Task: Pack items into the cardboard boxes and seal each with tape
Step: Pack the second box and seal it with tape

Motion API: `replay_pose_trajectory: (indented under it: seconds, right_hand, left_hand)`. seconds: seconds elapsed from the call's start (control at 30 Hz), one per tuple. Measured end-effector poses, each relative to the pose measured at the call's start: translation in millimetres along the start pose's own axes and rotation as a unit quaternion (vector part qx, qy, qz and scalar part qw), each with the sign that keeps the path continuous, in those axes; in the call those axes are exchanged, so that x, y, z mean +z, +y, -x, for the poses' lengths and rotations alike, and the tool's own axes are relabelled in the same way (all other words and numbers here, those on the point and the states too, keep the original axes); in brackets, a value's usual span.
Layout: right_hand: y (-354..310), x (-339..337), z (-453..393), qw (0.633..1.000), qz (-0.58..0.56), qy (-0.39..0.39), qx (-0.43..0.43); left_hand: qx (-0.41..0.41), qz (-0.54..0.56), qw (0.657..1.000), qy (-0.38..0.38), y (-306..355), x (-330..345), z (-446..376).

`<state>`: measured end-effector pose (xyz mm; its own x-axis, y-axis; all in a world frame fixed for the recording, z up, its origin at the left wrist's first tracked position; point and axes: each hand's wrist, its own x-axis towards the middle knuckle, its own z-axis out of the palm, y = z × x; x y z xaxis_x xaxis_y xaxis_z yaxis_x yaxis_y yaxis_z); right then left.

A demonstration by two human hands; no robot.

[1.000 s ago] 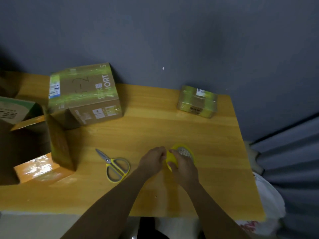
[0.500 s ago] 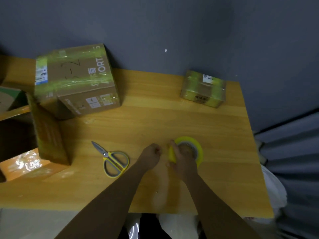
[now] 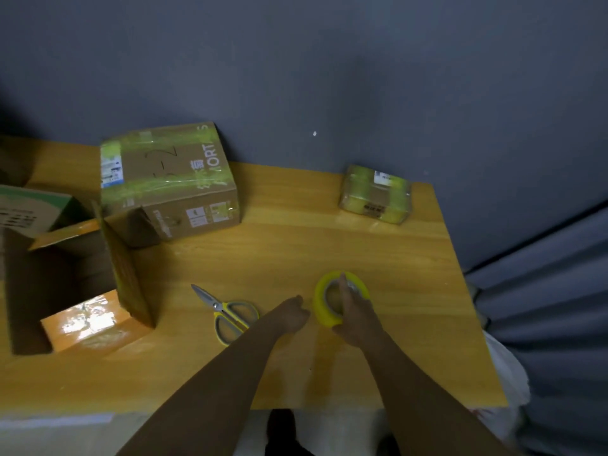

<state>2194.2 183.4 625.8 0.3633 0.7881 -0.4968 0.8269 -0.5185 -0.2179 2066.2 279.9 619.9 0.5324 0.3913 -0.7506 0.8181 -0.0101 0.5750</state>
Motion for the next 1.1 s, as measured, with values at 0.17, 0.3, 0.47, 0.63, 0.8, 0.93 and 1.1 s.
replay_pose_trajectory:
  seconds: [0.17,0.3,0.47,0.63,0.8,0.93,1.1]
  right_hand:
    - [-57,-14,11,0.996,-0.078,0.052,0.005]
    - [-104,-8,24,0.994,-0.091,0.049,0.045]
    - [-177,14,37,0.992,-0.104,0.066,0.038]
    - [-264,37,48,0.953,-0.215,0.214,-0.016]
    - [-328,59,68,0.882,-0.281,0.364,-0.102]
    - [-354,80,74,0.877,-0.303,0.345,-0.139]
    - [-368,96,69,0.915,-0.292,0.243,-0.132]
  left_hand:
    - [0.004,-0.127,0.991,0.045,-24,-22,31]
    - [0.021,-0.246,0.969,0.018,-63,-53,50]
    - [0.096,-0.312,0.944,0.054,-94,-115,95]
    - [0.172,-0.26,0.939,0.147,-135,-177,146]
    - [0.243,-0.124,0.906,0.324,-182,-219,189]
    - [0.147,-0.171,0.952,0.206,-215,-236,181]
    - [0.105,-0.242,0.956,0.13,-232,-232,169]
